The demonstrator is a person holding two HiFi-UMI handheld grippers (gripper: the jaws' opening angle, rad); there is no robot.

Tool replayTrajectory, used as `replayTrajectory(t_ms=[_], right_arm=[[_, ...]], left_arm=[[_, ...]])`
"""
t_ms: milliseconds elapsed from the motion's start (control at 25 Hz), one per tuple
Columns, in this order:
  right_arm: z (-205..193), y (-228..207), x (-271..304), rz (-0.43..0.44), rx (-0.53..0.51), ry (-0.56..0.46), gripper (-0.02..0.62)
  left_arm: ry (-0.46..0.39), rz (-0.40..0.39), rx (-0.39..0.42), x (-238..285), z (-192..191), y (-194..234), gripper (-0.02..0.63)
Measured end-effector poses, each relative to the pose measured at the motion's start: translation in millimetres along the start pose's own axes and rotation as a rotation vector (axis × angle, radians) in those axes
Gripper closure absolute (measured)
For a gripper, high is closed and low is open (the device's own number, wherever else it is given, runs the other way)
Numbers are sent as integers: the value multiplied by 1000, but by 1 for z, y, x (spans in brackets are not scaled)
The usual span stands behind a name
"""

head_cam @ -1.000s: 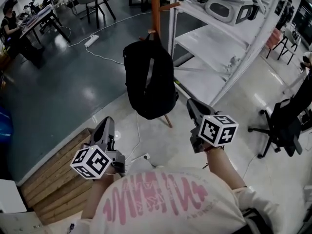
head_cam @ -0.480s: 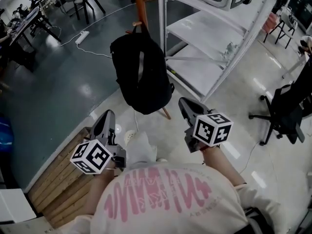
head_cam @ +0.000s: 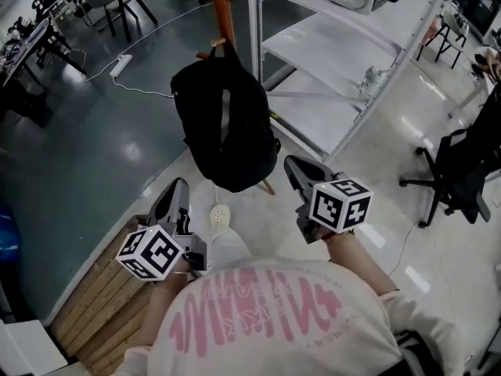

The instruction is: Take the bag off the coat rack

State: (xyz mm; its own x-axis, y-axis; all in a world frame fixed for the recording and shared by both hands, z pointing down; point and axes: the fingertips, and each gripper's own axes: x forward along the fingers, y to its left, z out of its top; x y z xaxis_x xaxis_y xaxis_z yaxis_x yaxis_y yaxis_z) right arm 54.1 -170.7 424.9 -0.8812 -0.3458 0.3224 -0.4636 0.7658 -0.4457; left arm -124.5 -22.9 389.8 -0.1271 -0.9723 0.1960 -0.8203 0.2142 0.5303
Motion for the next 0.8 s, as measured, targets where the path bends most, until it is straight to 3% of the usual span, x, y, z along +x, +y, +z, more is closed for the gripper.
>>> replayTrajectory(t_ms=[400,600,800], right_arm=[[32,-18,62,-69,40,-27,589],[58,-36,85,-113,100,-97,589],[90,-40,98,-102,123,-174,589]], left_arm=[[49,-10,-22,56,35,58,601],[77,-47,-12,93,54,75,601],[91,-51,-21,119,69,96,601]])
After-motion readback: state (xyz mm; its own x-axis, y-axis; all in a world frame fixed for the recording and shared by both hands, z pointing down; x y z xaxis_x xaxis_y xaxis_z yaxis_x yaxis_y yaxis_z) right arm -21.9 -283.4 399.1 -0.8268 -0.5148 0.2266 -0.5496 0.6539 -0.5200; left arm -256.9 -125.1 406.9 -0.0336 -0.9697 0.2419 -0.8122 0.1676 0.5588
